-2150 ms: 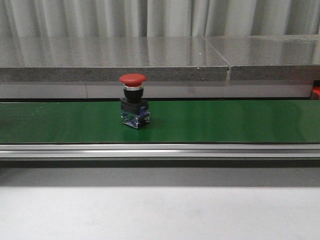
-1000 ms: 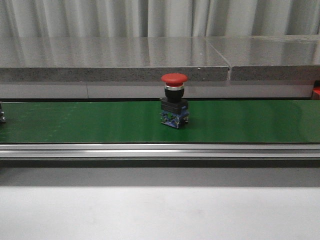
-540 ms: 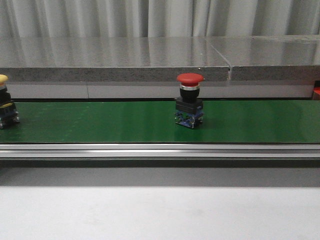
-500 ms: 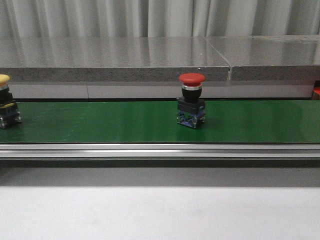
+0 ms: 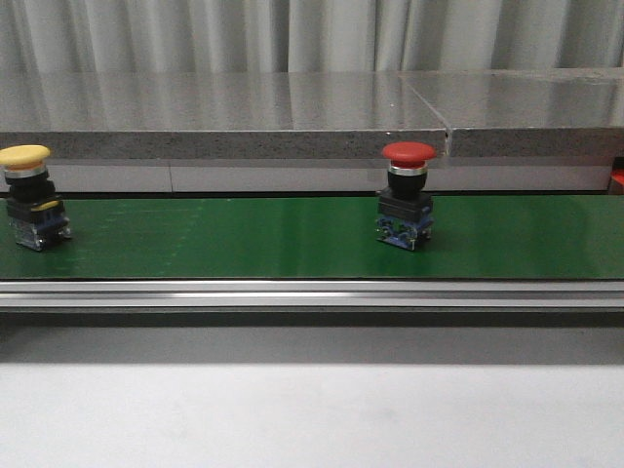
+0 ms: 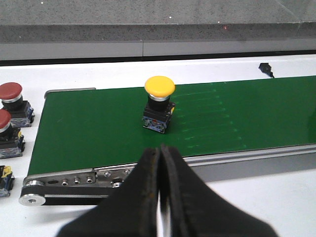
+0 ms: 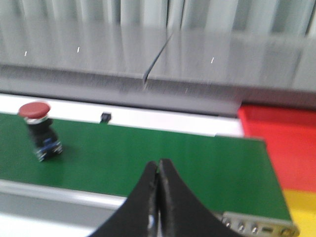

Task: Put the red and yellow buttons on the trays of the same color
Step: 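Lower the right gripper over the red button arriving on the belt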

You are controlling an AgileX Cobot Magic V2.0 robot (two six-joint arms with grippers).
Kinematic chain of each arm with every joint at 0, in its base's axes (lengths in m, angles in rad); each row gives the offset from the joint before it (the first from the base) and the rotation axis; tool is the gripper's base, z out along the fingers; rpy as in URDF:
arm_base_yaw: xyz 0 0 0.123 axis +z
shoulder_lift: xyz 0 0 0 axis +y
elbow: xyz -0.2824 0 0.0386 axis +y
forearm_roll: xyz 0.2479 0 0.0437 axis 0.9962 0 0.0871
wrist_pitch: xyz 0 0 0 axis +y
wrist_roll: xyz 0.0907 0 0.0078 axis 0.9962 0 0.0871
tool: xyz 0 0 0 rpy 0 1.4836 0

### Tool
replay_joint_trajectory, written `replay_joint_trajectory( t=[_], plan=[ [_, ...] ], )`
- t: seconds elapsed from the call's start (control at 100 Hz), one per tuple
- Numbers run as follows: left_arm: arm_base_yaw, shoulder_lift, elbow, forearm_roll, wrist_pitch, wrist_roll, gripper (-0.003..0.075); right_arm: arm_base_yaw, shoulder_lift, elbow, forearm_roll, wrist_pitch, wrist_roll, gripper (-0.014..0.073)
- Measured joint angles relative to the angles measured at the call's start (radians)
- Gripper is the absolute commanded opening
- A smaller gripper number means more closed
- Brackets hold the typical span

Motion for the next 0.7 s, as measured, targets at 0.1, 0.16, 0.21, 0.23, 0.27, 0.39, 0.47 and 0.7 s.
replay_joint_trajectory(
  t=[0.1,0.16,0.21,0.23,0.27,0.39,0.47,0.7],
  plan=[
    [0.0,0.0,0.0,0.0,0.0,0.0,-0.0019,0.0,0.136,-0.144,0.019,0.166,0.0,-0.0068],
    [0.0,0.0,0.0,0.0,0.0,0.0,-0.0019,0.0,0.228,-0.237,0.023,0.25,0.0,-0.0068],
    [0.0,0.0,0.0,0.0,0.0,0.0,-0.0019,0.0,0.297,-0.305,0.025,0.315,0.0,-0.0068],
    [0.0,0.0,0.0,0.0,0.0,0.0,-0.0019,0.0,0.327,-0.332,0.025,0.328,0.0,-0.0068],
    [0.0,0.0,0.0,0.0,0.0,0.0,-0.0019,0.0,0.372,-0.374,0.025,0.361,0.0,-0.0068],
    [0.0,0.0,0.0,0.0,-0.002,0.0,-0.0019,0.0,0.51,-0.473,0.044,0.399,0.0,-0.0068],
    [0.0,0.0,0.0,0.0,-0.002,0.0,-0.0019,0.0,0.575,-0.499,0.054,0.397,0.0,-0.0064],
    [0.0,0.0,0.0,0.0,-0.002,0.0,-0.0019,0.0,0.698,-0.505,0.06,0.401,0.0,0.0248]
  ],
)
